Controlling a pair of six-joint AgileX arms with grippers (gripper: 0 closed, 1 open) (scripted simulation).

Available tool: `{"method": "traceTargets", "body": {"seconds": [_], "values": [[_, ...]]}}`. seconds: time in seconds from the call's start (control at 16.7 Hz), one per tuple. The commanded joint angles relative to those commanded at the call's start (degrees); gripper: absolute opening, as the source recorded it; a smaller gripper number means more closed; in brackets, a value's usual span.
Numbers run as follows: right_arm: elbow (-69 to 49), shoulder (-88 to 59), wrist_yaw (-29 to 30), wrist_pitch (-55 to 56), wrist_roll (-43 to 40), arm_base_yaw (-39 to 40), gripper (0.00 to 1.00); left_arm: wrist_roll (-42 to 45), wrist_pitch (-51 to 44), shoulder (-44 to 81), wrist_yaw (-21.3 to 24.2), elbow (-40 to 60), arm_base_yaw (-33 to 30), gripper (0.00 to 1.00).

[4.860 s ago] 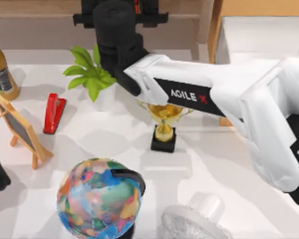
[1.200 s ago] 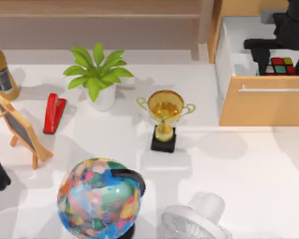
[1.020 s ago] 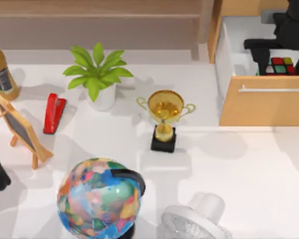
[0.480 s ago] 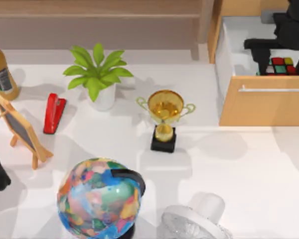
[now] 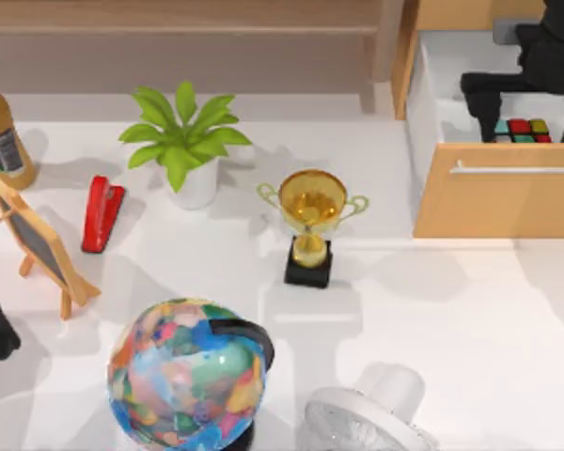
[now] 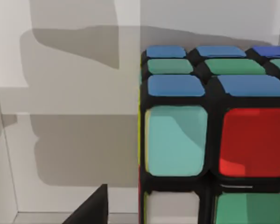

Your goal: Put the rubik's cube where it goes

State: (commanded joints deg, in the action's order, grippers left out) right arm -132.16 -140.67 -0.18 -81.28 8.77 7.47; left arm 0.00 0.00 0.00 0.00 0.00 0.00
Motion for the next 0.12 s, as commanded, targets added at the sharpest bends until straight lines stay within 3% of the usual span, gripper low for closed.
{"method": "traceTargets", "body": {"seconds": [0.12], "values": [[0.0, 0.0, 0.0, 0.0, 0.0, 0.0, 1.00, 0.0, 0.0, 0.0, 0.0, 0.0, 0.0, 1.00]]}}
